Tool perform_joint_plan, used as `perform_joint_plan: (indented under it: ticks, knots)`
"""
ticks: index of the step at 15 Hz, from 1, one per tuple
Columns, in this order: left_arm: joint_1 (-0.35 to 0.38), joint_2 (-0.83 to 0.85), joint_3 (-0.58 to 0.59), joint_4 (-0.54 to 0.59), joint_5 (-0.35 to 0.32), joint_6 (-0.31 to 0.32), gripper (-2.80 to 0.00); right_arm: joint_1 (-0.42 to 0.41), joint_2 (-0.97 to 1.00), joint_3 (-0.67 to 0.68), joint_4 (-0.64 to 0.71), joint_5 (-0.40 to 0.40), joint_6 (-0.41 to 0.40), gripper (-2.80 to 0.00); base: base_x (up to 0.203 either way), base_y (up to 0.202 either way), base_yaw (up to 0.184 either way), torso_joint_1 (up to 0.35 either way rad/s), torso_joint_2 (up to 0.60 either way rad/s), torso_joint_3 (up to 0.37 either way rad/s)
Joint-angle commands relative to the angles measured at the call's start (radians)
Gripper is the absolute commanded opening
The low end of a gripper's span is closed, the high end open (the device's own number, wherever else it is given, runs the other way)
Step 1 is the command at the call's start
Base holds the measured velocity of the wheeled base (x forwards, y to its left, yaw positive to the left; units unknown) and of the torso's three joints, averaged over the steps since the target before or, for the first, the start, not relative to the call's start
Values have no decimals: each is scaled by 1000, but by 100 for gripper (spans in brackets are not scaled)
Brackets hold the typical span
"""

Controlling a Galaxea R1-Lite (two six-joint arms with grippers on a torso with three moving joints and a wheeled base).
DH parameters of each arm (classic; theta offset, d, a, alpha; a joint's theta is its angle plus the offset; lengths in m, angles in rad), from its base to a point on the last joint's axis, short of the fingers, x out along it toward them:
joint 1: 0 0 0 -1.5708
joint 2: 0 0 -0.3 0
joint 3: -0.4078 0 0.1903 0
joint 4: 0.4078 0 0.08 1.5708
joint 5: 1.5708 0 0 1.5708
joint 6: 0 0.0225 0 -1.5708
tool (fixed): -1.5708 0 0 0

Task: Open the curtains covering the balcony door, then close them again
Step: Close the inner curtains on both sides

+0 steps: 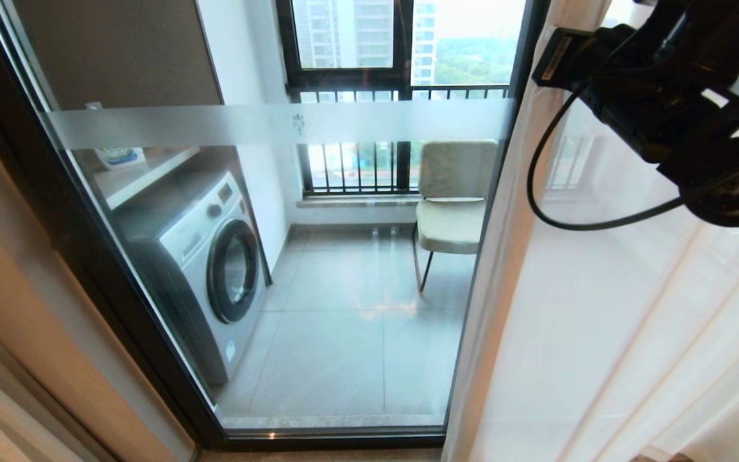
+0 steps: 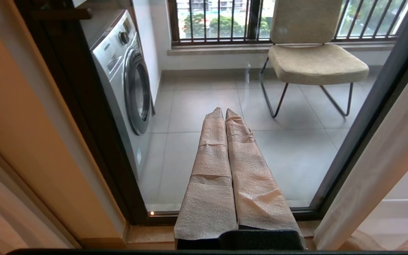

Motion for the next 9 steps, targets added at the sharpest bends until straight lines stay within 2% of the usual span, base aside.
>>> perform_joint_plan:
  ticks: [1, 9]
  knots:
    - [0, 0, 0, -1, 0, -2, -280, 1, 13, 0, -4, -2, 0, -280, 0, 193, 2, 4, 2, 2]
    - [0, 0, 0, -1, 0, 0, -280, 8, 19, 0, -5, -2, 0, -280, 0, 190, 1, 2, 4, 1]
